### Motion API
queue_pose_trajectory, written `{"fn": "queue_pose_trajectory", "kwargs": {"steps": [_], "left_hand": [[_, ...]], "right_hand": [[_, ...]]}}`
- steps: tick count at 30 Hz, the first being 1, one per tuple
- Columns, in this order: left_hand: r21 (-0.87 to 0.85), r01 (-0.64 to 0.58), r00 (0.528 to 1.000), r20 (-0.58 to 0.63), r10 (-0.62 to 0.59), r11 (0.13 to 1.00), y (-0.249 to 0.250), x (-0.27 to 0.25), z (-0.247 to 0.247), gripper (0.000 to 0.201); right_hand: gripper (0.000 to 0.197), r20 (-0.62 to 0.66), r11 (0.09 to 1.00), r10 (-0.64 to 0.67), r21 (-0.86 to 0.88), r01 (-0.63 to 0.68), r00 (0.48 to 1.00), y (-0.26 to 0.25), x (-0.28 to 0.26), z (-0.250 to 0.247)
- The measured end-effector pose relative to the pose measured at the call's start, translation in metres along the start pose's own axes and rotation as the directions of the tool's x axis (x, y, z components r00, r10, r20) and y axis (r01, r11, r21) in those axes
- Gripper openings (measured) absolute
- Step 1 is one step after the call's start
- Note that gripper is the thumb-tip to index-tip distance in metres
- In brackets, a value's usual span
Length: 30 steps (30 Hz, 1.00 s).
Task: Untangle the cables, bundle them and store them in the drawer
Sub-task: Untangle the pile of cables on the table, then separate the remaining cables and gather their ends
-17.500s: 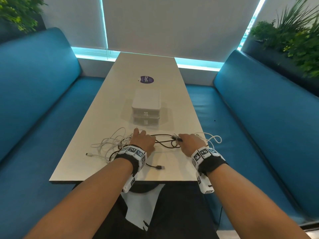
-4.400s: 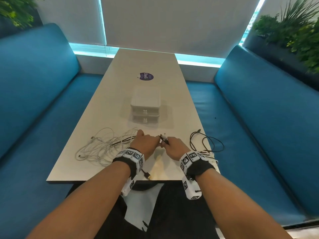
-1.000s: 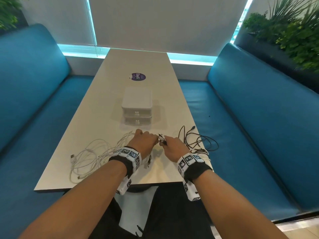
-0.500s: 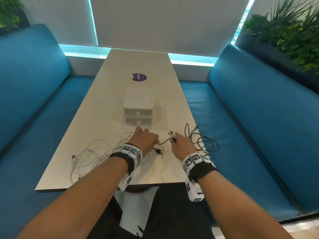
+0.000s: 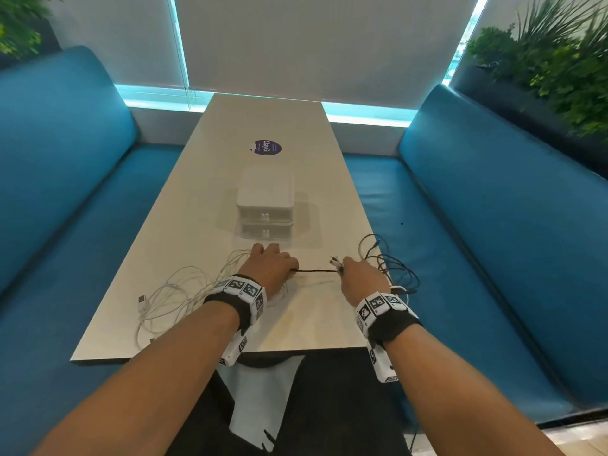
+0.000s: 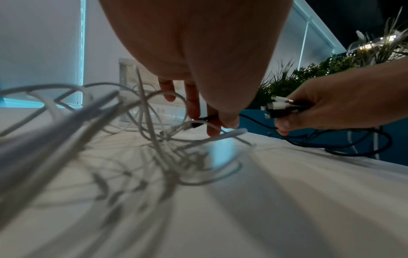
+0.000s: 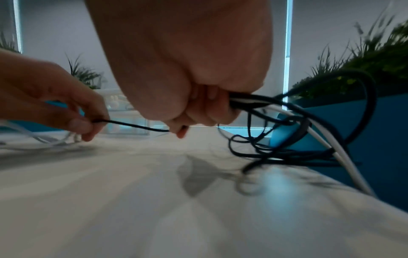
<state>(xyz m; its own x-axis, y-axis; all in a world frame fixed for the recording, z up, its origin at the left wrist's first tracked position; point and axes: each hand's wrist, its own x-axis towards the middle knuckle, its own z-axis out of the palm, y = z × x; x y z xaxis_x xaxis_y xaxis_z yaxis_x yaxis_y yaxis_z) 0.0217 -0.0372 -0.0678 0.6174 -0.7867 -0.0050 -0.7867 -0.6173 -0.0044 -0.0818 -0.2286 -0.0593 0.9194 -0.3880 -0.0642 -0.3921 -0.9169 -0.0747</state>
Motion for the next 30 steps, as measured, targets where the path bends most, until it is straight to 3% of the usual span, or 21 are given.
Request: {"fn": "queue_pose_trajectory", "kwargs": {"steps": [4,10,13,16,19,23,26,30], "left_hand": [[-0.078,-0.029,0.994,0.101,0.037,0.997,-0.002,0.0,0.002,0.041],[-0.187,0.035,0.994,0.113,-0.014,0.982,-0.014,0.0,0.008,0.036],[-0.296,0.039,0.997,0.072,-0.018,0.954,-0.012,0.003,0.006,0.04],[-0.413,0.022,0.997,-0.053,-0.048,0.91,-0.008,0.002,-0.003,0.04],[-0.505,0.043,0.978,-0.156,-0.14,0.862,-0.014,0.0,-0.014,0.042],[-0.602,0.147,0.92,-0.209,-0.332,0.785,-0.036,-0.005,-0.02,0.041],[-0.597,0.146,0.89,-0.268,-0.369,0.789,-0.05,-0.013,-0.02,0.039],[-0.499,0.209,0.906,-0.225,-0.359,0.841,-0.057,-0.019,-0.016,0.028]], "right_hand": [[0.024,0.083,0.98,0.197,-0.055,-0.193,0.977,0.02,-0.004,-0.004],[0.023,0.013,0.94,0.339,0.027,-0.339,0.941,0.039,-0.008,-0.018],[0.022,-0.034,0.958,0.256,0.144,-0.249,0.966,0.022,-0.001,-0.016],[0.027,0.004,0.968,0.133,0.215,-0.131,0.991,0.003,0.001,-0.005],[0.03,0.056,0.95,0.09,0.296,-0.103,0.994,-0.005,0.0,0.005],[0.027,0.113,0.918,-0.005,0.394,-0.04,0.994,-0.012,-0.002,0.004],[0.03,0.081,0.892,-0.053,0.452,0.01,0.995,-0.022,-0.004,-0.005],[0.032,0.07,0.846,-0.098,0.532,0.046,0.993,-0.043,-0.001,-0.01]]}}
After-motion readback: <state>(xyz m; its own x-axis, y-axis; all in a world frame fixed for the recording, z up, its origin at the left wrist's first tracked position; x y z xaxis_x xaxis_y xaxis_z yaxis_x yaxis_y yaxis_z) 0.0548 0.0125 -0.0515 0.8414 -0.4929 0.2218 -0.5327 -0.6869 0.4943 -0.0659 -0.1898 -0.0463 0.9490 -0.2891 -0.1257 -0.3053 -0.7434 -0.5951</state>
